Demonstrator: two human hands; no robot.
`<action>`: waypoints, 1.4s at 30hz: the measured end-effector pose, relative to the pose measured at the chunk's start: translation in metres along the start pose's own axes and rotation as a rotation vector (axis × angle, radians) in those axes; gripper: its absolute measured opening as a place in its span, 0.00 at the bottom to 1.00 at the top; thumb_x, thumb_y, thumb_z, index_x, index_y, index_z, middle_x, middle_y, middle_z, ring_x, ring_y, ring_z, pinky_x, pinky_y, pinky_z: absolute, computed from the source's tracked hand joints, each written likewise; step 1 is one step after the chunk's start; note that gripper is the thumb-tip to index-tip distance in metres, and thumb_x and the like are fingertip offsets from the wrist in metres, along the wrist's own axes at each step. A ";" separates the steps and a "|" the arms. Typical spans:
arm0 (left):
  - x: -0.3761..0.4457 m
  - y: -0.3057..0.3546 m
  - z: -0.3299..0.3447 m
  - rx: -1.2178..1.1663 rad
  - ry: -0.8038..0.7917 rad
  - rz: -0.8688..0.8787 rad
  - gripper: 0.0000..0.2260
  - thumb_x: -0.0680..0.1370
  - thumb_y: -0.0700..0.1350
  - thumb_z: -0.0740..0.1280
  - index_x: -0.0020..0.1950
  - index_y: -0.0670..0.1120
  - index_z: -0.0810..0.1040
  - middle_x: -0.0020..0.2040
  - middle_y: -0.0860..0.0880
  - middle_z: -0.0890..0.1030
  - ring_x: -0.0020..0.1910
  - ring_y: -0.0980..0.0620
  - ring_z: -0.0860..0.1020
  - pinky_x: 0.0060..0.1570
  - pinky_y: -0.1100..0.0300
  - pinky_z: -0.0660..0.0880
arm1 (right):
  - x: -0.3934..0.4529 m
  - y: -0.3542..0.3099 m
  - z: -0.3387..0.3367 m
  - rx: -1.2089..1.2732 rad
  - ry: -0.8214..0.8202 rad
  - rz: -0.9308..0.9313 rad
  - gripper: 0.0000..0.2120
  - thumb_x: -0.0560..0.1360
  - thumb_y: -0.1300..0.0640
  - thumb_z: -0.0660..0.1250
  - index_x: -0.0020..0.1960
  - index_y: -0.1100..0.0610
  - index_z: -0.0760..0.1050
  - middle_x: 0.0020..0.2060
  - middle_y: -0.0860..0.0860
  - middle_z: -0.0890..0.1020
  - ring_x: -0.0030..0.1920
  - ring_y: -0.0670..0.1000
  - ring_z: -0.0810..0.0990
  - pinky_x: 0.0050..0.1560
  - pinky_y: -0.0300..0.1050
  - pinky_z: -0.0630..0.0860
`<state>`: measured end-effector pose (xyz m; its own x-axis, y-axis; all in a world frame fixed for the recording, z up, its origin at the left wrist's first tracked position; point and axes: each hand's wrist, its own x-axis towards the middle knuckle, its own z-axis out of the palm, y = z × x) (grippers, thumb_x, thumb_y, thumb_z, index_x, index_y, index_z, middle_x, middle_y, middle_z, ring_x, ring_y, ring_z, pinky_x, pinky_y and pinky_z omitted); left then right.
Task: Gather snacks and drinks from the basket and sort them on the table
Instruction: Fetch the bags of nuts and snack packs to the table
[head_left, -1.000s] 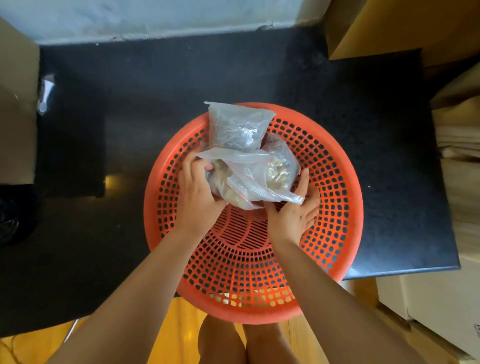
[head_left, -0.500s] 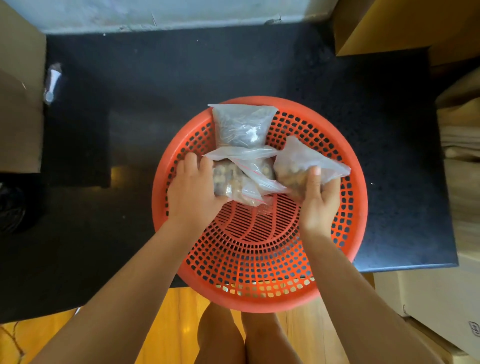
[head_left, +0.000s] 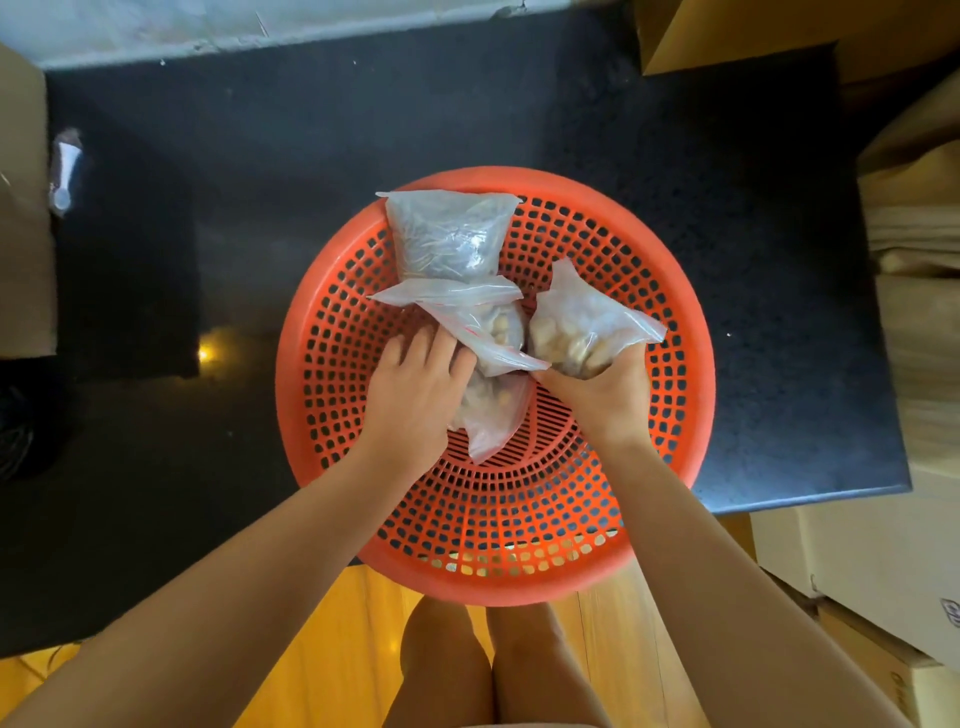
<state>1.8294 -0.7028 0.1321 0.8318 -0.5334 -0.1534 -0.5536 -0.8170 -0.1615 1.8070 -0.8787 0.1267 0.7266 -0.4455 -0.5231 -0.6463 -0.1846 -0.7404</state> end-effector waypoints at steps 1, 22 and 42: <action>0.000 0.000 0.002 -0.003 0.007 0.024 0.19 0.59 0.37 0.71 0.49 0.47 0.80 0.45 0.48 0.81 0.45 0.47 0.81 0.46 0.55 0.78 | 0.000 0.000 -0.001 0.017 0.020 0.007 0.24 0.60 0.59 0.79 0.50 0.60 0.71 0.41 0.55 0.82 0.42 0.51 0.82 0.40 0.45 0.78; -0.076 -0.029 -0.156 -1.881 -0.257 -0.406 0.20 0.60 0.38 0.72 0.45 0.60 0.82 0.42 0.57 0.85 0.45 0.56 0.83 0.46 0.57 0.78 | -0.178 -0.053 -0.102 0.563 0.158 -0.008 0.24 0.66 0.69 0.72 0.54 0.49 0.68 0.44 0.47 0.80 0.41 0.43 0.83 0.35 0.36 0.79; -0.232 0.120 -0.237 -1.465 -0.997 0.446 0.17 0.66 0.55 0.67 0.51 0.50 0.80 0.43 0.51 0.85 0.45 0.52 0.84 0.43 0.60 0.79 | -0.546 0.072 -0.065 1.218 1.111 0.256 0.22 0.61 0.60 0.77 0.53 0.55 0.76 0.39 0.49 0.86 0.40 0.51 0.85 0.33 0.38 0.79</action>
<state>1.5792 -0.7284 0.3796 0.0141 -0.8737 -0.4863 0.2307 -0.4704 0.8518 1.3488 -0.7058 0.3862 -0.2149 -0.8170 -0.5352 0.2203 0.4933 -0.8415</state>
